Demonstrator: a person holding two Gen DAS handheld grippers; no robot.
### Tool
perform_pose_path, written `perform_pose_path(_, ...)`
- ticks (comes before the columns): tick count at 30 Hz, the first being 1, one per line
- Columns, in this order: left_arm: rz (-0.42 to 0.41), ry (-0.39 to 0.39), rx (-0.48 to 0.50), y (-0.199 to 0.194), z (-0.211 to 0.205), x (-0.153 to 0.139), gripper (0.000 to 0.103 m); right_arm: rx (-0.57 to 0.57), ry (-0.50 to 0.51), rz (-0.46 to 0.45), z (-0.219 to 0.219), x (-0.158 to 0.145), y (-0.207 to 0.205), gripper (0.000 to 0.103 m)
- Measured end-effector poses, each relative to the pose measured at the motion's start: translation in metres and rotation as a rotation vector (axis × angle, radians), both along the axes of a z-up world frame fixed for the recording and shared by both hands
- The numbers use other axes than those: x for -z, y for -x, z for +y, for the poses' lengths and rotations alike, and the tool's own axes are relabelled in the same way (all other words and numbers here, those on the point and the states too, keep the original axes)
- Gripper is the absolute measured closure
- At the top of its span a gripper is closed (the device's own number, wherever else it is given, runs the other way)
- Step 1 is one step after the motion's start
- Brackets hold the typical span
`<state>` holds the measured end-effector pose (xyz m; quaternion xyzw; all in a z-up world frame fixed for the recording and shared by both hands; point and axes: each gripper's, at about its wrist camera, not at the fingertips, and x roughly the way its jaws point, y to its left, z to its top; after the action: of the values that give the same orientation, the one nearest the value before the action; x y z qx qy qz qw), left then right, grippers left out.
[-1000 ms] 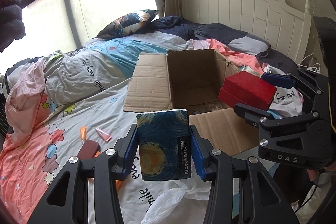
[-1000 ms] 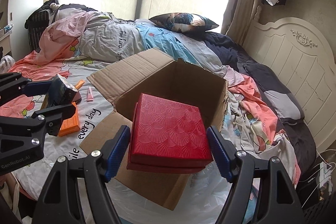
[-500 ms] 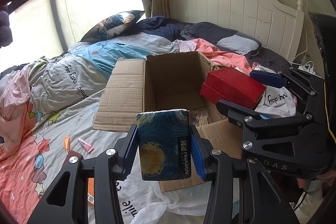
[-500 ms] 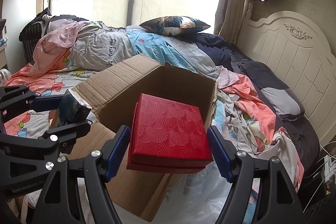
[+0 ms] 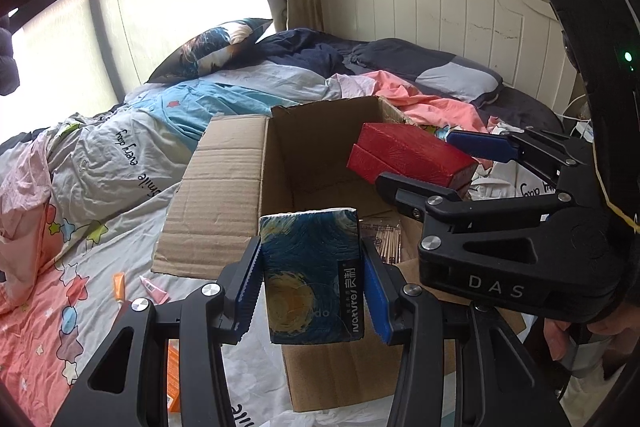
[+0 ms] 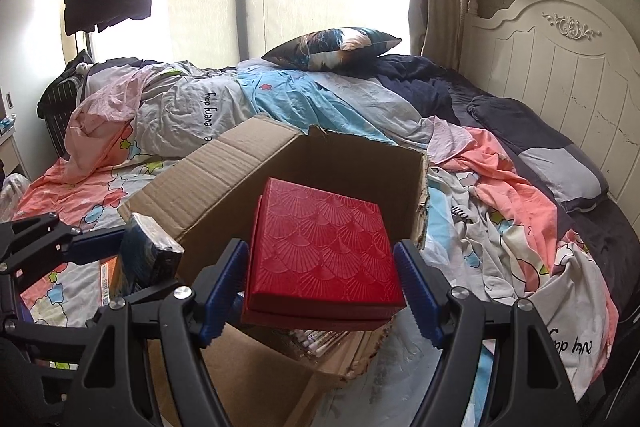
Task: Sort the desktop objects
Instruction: 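Lower the blue pack and red box into the cardboard box and open both grippers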
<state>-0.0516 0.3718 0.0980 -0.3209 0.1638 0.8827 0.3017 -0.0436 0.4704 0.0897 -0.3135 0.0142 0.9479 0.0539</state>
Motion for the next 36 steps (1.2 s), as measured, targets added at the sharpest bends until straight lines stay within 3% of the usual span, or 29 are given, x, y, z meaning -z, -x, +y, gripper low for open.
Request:
perform_pose_path(15, -0.038, 0.016, 0.017, 0.015, 0.010, 0.012, 0.056, 0.058, 0.043, 0.009, 0.017, 0.008, 0.008, 0.025)
perform_pose_path(21, -0.032, 0.030, 0.028, 0.013, 0.017, 0.012, 0.056, 0.060, 0.014, -0.017, 0.015, 0.014, 0.007, 0.025)
perform_pose_path(32, -0.059, 0.012, 0.053, 0.018, 0.030, 0.014, 0.056, 0.103, 0.021, 0.024, 0.027, 0.007, -0.010, 0.025)
perform_pose_path(33, -0.050, 0.008, 0.048, 0.018, 0.030, 0.013, 0.053, 0.104, 0.025, 0.026, 0.027, 0.006, -0.011, 0.025)
perform_pose_path(35, -0.037, 0.004, 0.013, 0.021, 0.028, 0.013, 0.037, 0.106, 0.037, 0.025, 0.028, 0.007, -0.010, 0.025)
perform_pose_path(36, -0.021, 0.007, -0.013, 0.021, 0.027, 0.013, 0.021, 0.111, 0.041, 0.025, 0.029, 0.007, -0.010, 0.025)
